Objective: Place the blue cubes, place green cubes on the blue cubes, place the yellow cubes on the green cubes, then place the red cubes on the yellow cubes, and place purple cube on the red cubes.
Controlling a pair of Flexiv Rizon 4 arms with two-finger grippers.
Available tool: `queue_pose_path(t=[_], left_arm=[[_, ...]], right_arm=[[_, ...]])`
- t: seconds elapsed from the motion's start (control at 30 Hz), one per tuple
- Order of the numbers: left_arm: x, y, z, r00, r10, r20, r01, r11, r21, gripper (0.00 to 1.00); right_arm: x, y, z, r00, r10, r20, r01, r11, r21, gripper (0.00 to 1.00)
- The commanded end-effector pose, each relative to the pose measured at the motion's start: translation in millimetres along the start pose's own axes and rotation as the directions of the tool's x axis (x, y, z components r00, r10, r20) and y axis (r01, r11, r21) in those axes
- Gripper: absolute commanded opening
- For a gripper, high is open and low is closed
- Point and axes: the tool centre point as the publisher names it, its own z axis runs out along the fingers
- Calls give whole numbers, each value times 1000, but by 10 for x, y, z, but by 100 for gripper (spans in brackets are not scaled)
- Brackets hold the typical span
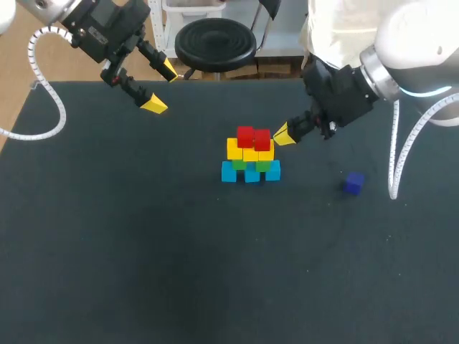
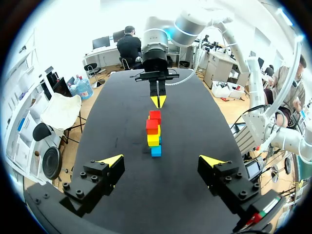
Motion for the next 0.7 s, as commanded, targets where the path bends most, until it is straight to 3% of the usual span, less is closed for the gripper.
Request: queue_pose_path(t=[0.03, 0.7], left_arm=[[9, -6, 4, 1000, 3, 2, -3, 1000, -2, 100], [9, -6, 4, 1000, 3, 2, -3, 1000, -2, 100]], right_arm=[[16, -33, 21, 1000, 3, 1, -3, 1000, -6, 0], [-17, -99, 82, 1000, -6, 6, 6, 1000, -23, 0]])
